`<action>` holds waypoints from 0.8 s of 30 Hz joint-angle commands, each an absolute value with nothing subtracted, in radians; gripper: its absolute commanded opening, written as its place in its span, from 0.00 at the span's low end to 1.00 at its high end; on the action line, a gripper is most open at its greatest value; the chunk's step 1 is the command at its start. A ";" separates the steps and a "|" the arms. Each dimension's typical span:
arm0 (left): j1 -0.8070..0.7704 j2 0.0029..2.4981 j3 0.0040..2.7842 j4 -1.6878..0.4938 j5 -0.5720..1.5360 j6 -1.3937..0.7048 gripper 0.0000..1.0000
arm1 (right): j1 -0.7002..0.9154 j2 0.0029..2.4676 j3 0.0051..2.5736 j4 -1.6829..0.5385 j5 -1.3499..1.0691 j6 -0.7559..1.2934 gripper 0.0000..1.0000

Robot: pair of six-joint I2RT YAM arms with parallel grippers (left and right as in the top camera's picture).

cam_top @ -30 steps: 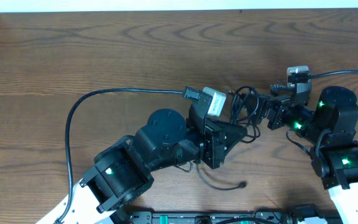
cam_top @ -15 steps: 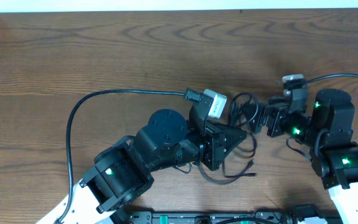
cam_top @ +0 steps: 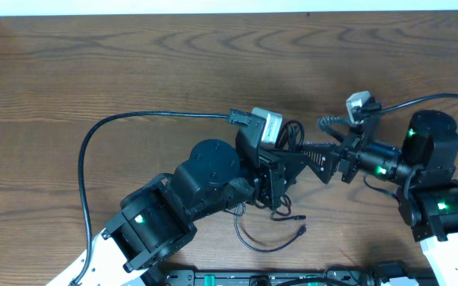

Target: Untangle cables

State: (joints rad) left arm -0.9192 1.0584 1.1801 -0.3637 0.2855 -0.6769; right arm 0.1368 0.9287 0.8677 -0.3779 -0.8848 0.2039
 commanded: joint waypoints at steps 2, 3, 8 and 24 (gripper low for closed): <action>-0.920 1.043 1.195 -0.362 0.279 -0.668 0.07 | 0.138 0.927 0.869 -0.308 -0.934 0.265 0.99; -0.920 1.043 1.195 -0.362 0.283 -0.668 0.07 | 0.138 0.927 0.869 -0.284 -0.934 0.278 0.99; -0.920 1.043 1.195 -0.360 0.306 -0.672 0.07 | 0.138 0.927 0.869 -0.189 -0.933 0.324 0.99; -0.921 1.044 1.195 -0.374 0.364 -0.365 0.08 | 0.137 0.927 0.869 -0.277 -0.715 0.479 0.99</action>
